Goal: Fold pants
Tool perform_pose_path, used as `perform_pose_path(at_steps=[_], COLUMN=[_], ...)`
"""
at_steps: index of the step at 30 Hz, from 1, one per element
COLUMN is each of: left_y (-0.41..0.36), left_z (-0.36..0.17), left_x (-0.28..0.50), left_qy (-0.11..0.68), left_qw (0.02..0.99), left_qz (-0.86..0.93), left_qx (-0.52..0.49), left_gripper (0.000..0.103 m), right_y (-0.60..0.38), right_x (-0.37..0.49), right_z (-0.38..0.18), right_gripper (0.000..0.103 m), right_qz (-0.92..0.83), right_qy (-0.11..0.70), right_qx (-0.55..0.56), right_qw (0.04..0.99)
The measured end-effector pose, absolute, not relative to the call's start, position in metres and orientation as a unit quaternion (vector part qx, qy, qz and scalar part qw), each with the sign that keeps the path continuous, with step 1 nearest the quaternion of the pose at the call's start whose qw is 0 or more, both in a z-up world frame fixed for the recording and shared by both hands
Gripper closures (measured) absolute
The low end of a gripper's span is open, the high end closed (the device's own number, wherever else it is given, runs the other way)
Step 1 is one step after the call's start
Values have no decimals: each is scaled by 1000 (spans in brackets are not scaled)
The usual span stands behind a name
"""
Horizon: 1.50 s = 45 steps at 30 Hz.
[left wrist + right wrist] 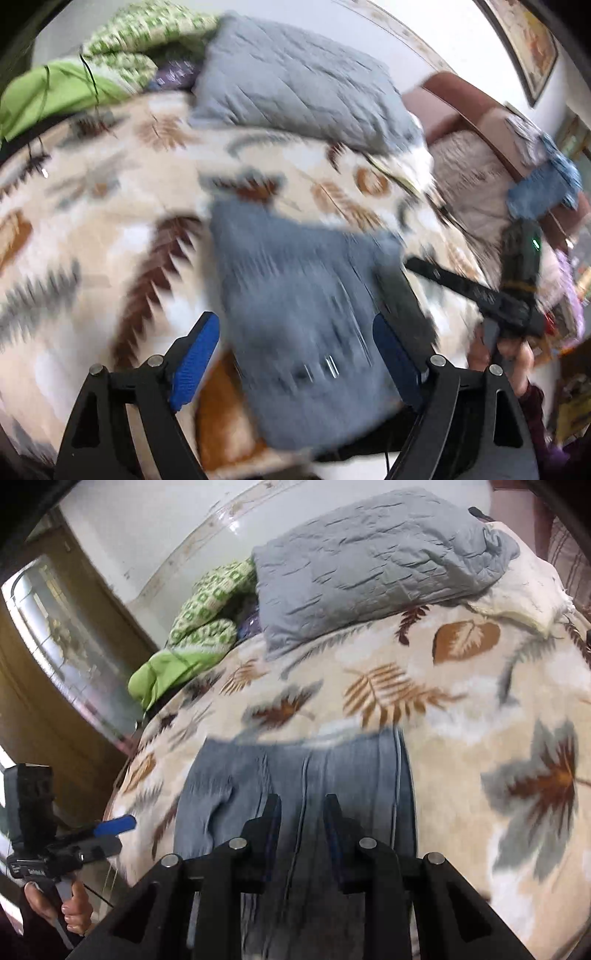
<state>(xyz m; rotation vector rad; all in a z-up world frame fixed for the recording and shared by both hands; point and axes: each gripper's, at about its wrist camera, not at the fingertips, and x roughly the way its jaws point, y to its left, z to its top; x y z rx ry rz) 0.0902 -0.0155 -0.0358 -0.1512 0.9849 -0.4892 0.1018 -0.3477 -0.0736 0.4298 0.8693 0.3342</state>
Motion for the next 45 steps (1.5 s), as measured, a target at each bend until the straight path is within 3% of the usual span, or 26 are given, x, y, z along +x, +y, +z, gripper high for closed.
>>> perform_pose_path(at_steps=[7, 10, 14, 25, 30, 33, 36, 45], left_y=[-46, -52, -47, -32, -50, -49, -48, -11], left_z=[-76, -116, -123, -77, -92, -119, -116, -88], left_x=[166, 189, 192, 109, 65, 62, 63, 51], left_qy=[506, 565, 556, 532, 542, 559, 558, 530], left_qw=[847, 813, 817, 824, 818, 807, 809, 821], left_qz=[-156, -124, -123, -177, -192, -188, -185, -190], left_qx=[-56, -67, -85, -80, -1, -8, -13, -93], left_gripper=[18, 16, 14, 15, 15, 12, 11, 11], right_y=[-337, -337, -342, -333, -311, -302, -296, -341], right_x=[146, 154, 158, 99, 67, 57, 51, 42], right_z=[-97, -107, -126, -91, -87, -112, -111, -88], right_gripper=[76, 75, 73, 73, 73, 72, 72, 72], right_qz=[152, 150, 156, 211, 222, 207, 204, 190], right_qy=[432, 446, 466, 424, 425, 470, 462, 388], right_qx=[234, 229, 242, 202, 155, 144, 119, 220], right_qw=[857, 852, 837, 857, 864, 846, 855, 875])
